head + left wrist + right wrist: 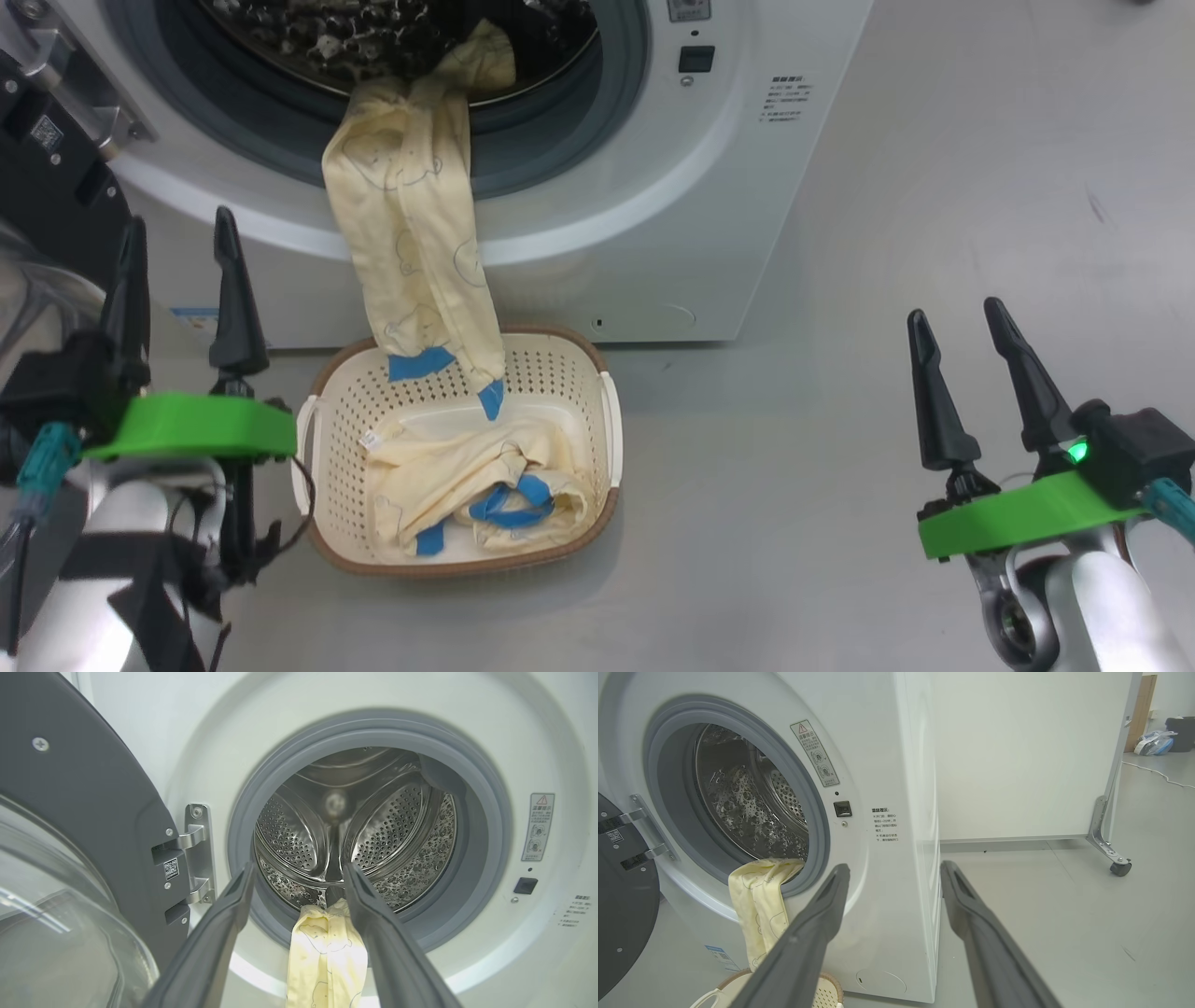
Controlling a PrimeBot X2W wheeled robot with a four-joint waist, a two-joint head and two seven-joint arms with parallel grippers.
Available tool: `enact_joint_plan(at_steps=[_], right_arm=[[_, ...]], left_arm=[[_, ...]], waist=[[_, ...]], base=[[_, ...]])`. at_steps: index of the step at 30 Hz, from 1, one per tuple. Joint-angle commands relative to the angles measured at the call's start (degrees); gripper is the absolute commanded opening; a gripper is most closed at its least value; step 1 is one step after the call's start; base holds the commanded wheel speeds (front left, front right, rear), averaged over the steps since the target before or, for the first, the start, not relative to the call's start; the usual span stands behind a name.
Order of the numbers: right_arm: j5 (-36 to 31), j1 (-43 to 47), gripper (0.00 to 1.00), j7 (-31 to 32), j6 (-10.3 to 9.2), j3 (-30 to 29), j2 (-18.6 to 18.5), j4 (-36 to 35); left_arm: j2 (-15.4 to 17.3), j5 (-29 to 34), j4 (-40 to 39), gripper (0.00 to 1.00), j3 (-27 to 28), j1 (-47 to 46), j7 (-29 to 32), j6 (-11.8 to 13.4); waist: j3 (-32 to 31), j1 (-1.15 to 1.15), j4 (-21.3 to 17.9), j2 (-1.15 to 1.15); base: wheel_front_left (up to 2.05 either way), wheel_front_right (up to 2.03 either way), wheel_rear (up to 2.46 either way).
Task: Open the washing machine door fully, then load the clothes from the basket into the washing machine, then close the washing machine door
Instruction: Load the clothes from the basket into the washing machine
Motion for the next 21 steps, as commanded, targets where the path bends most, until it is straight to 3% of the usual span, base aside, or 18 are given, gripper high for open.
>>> enact_joint_plan(at_steps=[1, 13, 21], right_arm=[[-0.3, 0.1, 1.00, -0.4, 0.20, 1.4, -1.0, -2.0], [-0.5, 3.9, 1.00, -0.4, 0.20, 2.4, -1.5, -1.4], [-0.5, 5.4, 1.00, -0.4, 0.20, 2.5, -1.3, -1.3]], left_arm=[[2.7, -0.3, -4.3, 1.00, 2.9, 1.8, 0.4, 0.9], [3.5, 0.4, -13.4, 1.00, 4.9, 19.2, -0.1, 5.1], [3.0, 1.3, -16.0, 1.00, 7.0, 25.6, -0.4, 7.0]], waist=[[-2.1, 0.00, 0.1, -0.01], [-5.8, 0.00, -0.1, -0.01], [-5.8, 0.00, -0.6, -0.01]], base=[[0.00, 0.00, 0.00], [0.00, 0.00, 0.00], [0.00, 0.00, 0.00]])
